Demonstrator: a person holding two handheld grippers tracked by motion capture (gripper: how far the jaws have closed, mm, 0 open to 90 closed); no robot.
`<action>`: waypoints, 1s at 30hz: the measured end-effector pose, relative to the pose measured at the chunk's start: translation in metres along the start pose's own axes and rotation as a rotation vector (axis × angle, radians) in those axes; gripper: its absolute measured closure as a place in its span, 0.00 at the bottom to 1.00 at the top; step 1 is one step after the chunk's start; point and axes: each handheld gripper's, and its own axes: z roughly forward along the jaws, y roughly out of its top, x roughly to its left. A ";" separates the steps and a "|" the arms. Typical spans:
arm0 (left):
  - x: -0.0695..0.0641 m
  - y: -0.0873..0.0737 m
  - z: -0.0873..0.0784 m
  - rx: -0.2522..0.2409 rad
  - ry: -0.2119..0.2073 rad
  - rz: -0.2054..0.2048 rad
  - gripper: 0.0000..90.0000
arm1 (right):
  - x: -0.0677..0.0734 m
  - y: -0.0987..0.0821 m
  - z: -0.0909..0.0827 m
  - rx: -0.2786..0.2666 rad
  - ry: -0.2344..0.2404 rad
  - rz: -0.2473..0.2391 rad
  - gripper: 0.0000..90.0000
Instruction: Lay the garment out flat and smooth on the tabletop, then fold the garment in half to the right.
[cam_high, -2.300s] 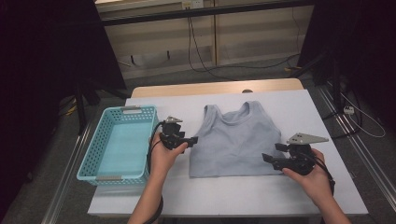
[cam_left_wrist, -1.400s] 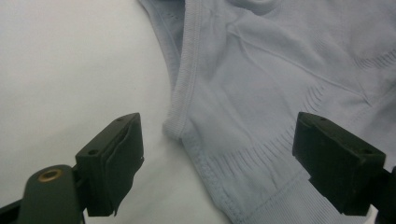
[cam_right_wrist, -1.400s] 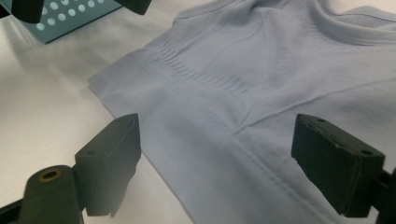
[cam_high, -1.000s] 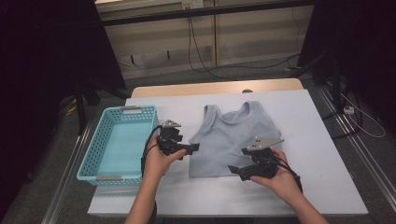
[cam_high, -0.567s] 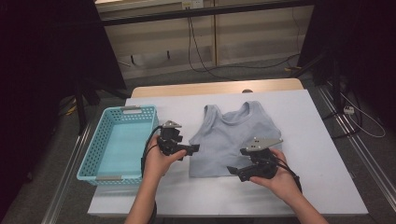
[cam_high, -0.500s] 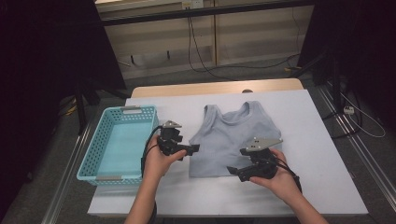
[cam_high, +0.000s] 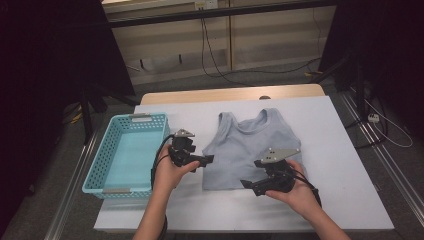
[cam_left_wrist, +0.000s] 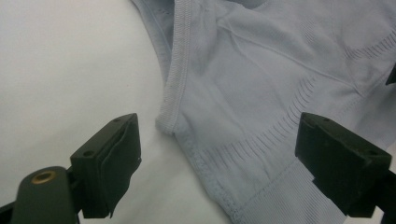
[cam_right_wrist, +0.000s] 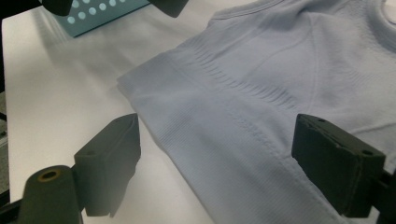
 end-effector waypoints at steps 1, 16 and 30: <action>-0.001 0.000 0.000 -0.004 0.004 -0.003 0.16 | 0.001 0.000 0.001 0.002 0.001 -0.002 0.18; 0.000 0.000 -0.004 -0.009 0.002 -0.004 0.16 | 0.014 0.009 0.017 -0.003 0.039 -0.013 0.18; 0.004 -0.002 -0.006 -0.016 0.006 -0.016 0.16 | 0.035 0.025 0.057 0.037 0.099 -0.068 0.25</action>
